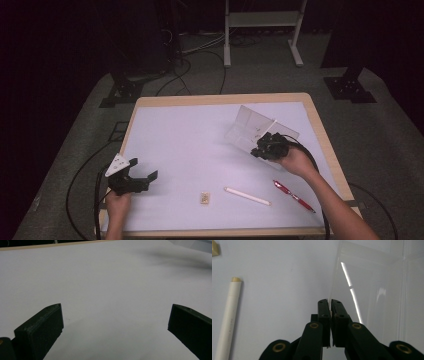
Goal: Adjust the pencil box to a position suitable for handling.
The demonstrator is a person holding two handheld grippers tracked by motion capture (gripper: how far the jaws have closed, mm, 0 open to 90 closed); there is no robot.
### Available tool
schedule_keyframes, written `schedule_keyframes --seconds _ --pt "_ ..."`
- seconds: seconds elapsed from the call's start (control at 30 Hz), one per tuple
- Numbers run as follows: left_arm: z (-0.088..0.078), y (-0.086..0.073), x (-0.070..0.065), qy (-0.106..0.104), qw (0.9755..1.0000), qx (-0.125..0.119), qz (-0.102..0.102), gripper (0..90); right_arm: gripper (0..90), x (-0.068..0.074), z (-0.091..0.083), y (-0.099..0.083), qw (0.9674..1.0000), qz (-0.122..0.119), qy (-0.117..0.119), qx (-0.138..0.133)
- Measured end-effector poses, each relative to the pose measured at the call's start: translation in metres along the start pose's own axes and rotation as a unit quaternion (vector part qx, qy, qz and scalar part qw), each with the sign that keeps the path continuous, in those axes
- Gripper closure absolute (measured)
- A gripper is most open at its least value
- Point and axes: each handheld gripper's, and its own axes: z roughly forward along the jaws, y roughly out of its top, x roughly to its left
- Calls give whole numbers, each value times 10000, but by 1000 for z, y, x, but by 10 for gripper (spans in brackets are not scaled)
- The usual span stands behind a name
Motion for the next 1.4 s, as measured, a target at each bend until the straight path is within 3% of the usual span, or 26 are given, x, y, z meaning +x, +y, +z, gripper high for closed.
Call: schedule_keyframes --seconds 0.37,0.8,1.2,1.4 --pt "0 0 1 -28 10000 20 -21 0 862 16 6 19 9993 -304 232 -30" --pt "0 0 1 -31 10000 5 -34 0 862 35 21 43 9957 -749 544 -10" --pt "-1 0 2 -64 10000 -39 -61 0 862 45 43 51 9924 -919 781 230" --pt "-1 0 2 -55 10000 -40 -56 0 862 43 50 50 9919 -891 843 313"
